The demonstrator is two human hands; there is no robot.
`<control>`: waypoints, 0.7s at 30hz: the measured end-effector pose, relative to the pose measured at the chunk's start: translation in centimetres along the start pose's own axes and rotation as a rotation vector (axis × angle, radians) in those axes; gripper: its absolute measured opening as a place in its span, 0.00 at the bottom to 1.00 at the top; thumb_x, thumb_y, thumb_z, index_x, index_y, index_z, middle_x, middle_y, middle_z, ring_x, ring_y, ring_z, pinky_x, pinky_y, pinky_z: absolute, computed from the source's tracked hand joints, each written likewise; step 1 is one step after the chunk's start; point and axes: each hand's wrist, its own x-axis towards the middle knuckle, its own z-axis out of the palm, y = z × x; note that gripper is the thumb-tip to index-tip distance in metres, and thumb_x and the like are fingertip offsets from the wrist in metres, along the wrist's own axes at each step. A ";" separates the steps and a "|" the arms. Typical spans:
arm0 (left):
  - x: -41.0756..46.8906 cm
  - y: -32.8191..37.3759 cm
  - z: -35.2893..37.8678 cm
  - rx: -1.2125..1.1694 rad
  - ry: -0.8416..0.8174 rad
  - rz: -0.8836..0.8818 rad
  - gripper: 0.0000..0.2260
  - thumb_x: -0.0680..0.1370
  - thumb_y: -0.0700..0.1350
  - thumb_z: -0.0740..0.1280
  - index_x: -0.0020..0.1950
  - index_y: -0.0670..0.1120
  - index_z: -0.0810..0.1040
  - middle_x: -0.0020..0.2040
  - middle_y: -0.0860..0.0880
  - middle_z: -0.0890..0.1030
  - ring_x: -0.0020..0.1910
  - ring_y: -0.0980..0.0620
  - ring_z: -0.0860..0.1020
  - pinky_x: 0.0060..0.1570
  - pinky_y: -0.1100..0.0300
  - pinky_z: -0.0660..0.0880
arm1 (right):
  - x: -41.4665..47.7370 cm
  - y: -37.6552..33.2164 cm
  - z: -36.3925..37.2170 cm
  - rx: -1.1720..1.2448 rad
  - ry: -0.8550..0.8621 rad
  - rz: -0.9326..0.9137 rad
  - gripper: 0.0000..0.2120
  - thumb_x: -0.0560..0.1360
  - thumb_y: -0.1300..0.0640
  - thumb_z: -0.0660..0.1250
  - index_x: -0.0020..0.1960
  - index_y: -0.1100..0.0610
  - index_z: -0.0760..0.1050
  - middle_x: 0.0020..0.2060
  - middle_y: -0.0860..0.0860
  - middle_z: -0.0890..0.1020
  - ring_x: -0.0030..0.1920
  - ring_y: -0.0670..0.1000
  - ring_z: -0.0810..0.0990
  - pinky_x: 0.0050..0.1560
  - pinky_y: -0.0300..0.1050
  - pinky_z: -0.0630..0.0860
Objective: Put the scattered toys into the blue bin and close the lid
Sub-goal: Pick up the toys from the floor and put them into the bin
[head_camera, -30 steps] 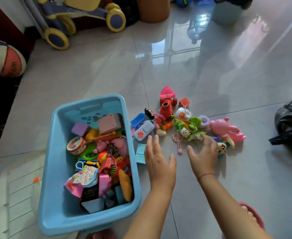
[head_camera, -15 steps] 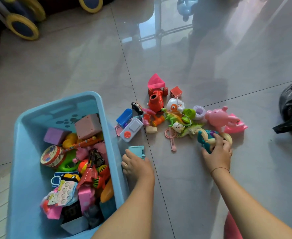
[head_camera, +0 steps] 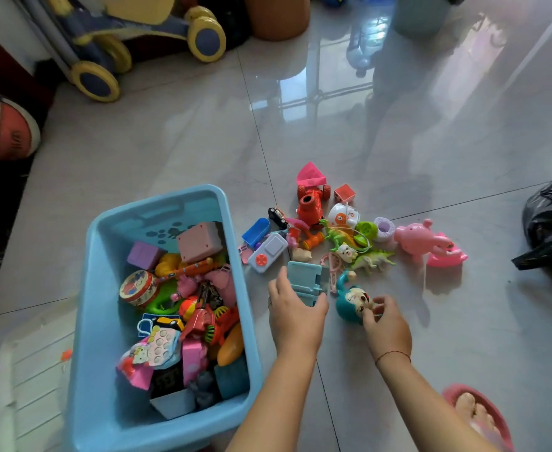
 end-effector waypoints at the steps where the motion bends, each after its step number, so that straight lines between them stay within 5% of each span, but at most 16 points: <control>1: -0.6 0.3 -1.3 -0.029 0.025 0.018 0.36 0.69 0.51 0.72 0.73 0.52 0.58 0.62 0.52 0.68 0.59 0.52 0.72 0.55 0.54 0.78 | -0.5 -0.3 0.3 -0.011 -0.038 0.016 0.10 0.74 0.59 0.63 0.55 0.57 0.72 0.52 0.57 0.79 0.48 0.59 0.77 0.44 0.48 0.73; 5: -2.3 0.6 -6.4 -0.130 0.127 0.074 0.36 0.69 0.49 0.73 0.73 0.50 0.60 0.62 0.52 0.68 0.58 0.54 0.72 0.56 0.59 0.76 | -1.5 -1.7 0.4 -0.088 -0.118 0.040 0.24 0.71 0.54 0.68 0.64 0.56 0.66 0.59 0.60 0.74 0.56 0.62 0.74 0.52 0.53 0.74; 9: -2.7 0.0 -10.4 -0.181 0.232 0.069 0.35 0.70 0.48 0.73 0.73 0.49 0.61 0.62 0.53 0.68 0.55 0.57 0.69 0.45 0.74 0.67 | -1.7 -2.5 0.4 -0.326 -0.196 0.031 0.41 0.68 0.39 0.69 0.74 0.48 0.52 0.65 0.59 0.68 0.65 0.64 0.68 0.60 0.55 0.70; 15: -1.9 -1.9 -13.9 -0.200 0.354 0.021 0.36 0.70 0.47 0.74 0.73 0.48 0.61 0.66 0.50 0.69 0.56 0.56 0.69 0.51 0.63 0.68 | -0.9 -3.5 1.3 -0.307 -0.171 0.026 0.31 0.68 0.41 0.71 0.64 0.53 0.65 0.53 0.58 0.78 0.51 0.61 0.78 0.44 0.49 0.75; 21: -0.9 -2.7 -14.6 -0.199 0.356 -0.019 0.35 0.71 0.47 0.73 0.73 0.48 0.61 0.67 0.48 0.69 0.57 0.54 0.70 0.49 0.62 0.69 | -2.0 -2.4 1.3 -0.263 -0.110 -0.016 0.14 0.72 0.46 0.68 0.48 0.53 0.68 0.42 0.54 0.80 0.39 0.57 0.74 0.37 0.45 0.71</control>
